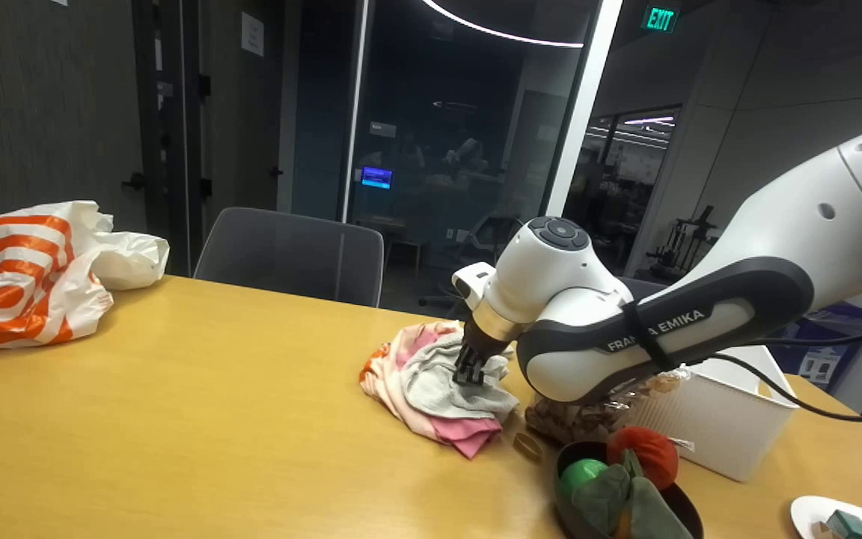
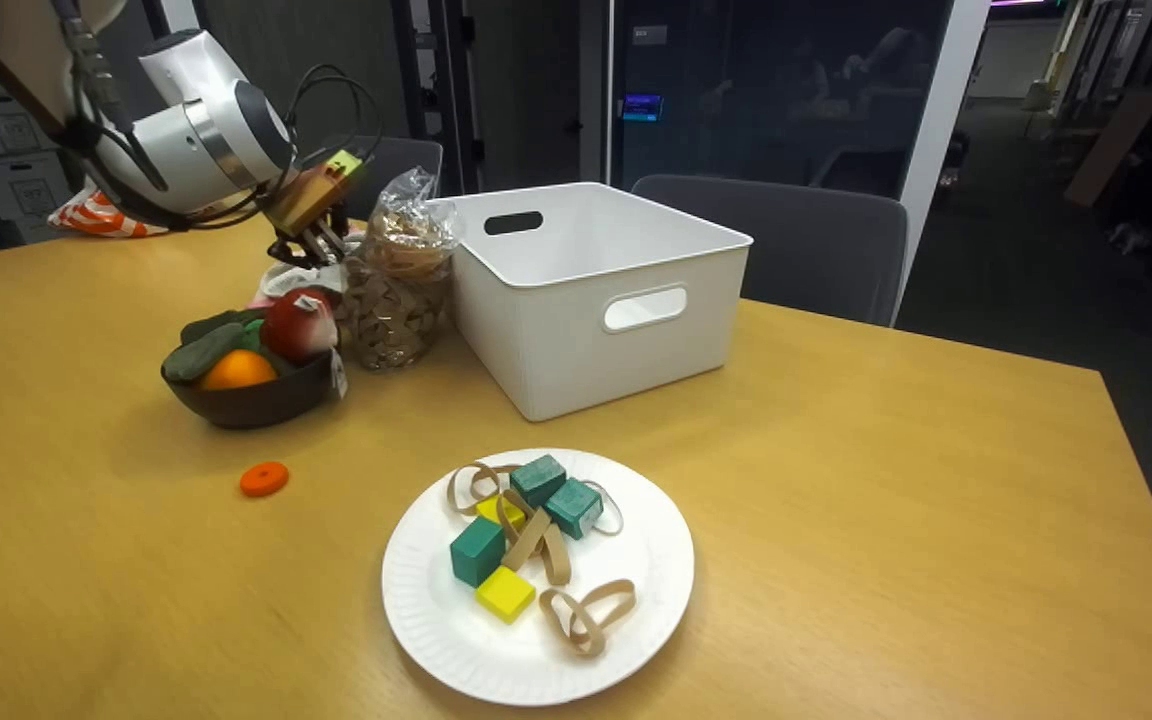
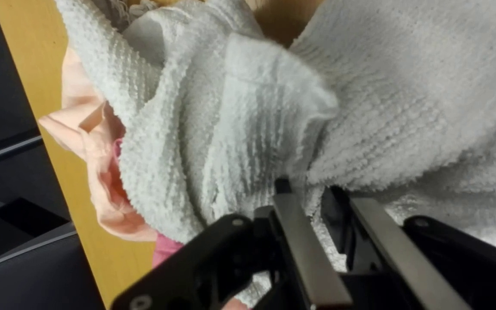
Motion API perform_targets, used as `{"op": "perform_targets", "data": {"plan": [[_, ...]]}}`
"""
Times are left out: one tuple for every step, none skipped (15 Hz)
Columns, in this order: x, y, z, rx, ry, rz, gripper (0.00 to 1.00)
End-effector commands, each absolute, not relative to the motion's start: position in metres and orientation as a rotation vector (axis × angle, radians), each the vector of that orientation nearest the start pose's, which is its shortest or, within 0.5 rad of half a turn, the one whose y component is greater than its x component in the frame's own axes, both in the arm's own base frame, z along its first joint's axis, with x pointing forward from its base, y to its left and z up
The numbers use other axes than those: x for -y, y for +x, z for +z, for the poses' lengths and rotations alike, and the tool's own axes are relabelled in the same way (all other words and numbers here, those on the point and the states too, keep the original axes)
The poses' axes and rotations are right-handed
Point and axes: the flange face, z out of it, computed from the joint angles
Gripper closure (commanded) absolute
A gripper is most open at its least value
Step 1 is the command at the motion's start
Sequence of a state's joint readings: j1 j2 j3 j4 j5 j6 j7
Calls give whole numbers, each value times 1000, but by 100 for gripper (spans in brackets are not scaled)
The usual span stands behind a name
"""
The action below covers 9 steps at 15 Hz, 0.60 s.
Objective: Unfold the white towel and the peach and pink shirts
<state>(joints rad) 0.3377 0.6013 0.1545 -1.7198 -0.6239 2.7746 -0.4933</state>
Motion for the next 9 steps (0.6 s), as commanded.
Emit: {"op": "perform_targets", "data": {"plan": [[-344, 622, 294, 2206, -2463, -843, 96], [-343, 623, 294, 2199, -2469, -846, 96], [-342, 623, 296, 2189, -2474, -849, 100], [-342, 623, 300, 2176, -2480, -864, 94], [-341, 624, 307, 2159, -2486, -890, 94], [-340, 625, 314, 2138, -2491, -917, 93], [-340, 625, 324, 2112, -2492, -955, 92], [-340, 626, 335, 2086, -2496, -993, 93], [-338, 626, 346, 2063, -2495, -1031, 92]]}}
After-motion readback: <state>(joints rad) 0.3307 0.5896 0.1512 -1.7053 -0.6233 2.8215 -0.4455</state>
